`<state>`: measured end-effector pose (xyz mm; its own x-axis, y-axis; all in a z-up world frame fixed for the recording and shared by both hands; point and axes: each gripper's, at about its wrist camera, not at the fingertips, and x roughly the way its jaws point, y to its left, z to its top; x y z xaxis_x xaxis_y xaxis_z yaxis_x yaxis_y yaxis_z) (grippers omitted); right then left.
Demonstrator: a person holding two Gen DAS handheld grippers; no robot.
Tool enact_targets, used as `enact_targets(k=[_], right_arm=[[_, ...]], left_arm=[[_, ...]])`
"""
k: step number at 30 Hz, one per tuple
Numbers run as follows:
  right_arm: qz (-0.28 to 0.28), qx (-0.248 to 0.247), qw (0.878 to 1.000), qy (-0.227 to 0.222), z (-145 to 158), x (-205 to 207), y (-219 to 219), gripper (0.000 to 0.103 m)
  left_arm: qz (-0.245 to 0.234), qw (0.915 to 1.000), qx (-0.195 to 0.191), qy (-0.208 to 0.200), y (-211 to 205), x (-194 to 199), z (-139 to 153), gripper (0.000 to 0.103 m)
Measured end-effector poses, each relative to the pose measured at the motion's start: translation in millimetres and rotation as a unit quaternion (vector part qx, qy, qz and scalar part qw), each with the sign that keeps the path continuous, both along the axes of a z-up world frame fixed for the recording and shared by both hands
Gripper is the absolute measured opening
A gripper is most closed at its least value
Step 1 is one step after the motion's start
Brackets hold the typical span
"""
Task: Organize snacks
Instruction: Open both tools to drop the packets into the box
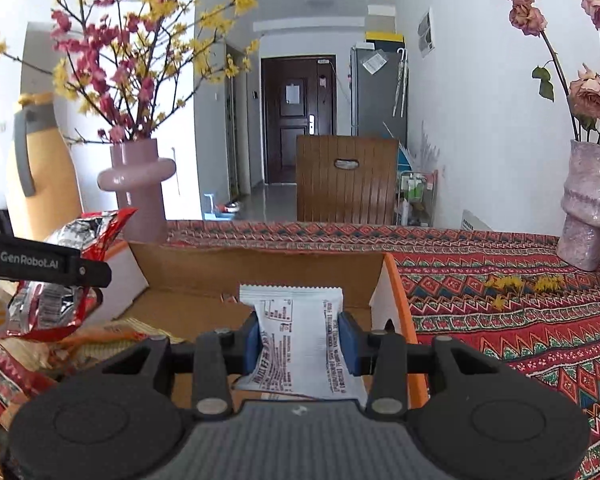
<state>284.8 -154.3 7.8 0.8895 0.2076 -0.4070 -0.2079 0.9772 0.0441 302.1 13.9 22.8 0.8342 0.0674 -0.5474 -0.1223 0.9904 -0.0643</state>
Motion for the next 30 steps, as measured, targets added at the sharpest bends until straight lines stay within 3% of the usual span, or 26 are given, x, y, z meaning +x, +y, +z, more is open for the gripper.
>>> enact_targets(k=[6, 10, 13, 14, 15, 19, 30], right_arm=[[-0.001, -0.001, 1.0, 0.008, -3, -1, 0, 0.04], [0.003, 0.002, 1.0, 0.007, -2, -2, 0, 0.044], [0.003, 0.019, 1.0, -0.006, 1, -7, -4, 0.075], [0.0, 0.022, 1.0, -0.014, 3, -9, -6, 0.091], [-0.002, 0.026, 0.999, -0.022, 4, -12, -7, 0.098], [-0.002, 0.038, 0.999, -0.029, 6, -14, -9, 0.103], [-0.01, 0.042, 0.999, -0.027, 8, -14, -12, 0.103]], left_arm=[[-0.004, 0.9999, 0.001, -0.009, -1, -4, -1, 0.07], [-0.004, 0.9997, -0.002, -0.026, 0, -10, 3, 0.078], [-0.003, 0.9988, -0.008, -0.048, 1, -17, 7, 0.087], [-0.001, 0.9984, -0.01, -0.057, 1, -20, 9, 0.095], [0.003, 0.9979, -0.009, -0.065, 1, -23, 11, 0.103], [0.003, 0.996, -0.007, -0.089, -1, -32, 17, 0.103], [-0.004, 0.9961, -0.005, -0.088, -2, -34, 17, 0.103]])
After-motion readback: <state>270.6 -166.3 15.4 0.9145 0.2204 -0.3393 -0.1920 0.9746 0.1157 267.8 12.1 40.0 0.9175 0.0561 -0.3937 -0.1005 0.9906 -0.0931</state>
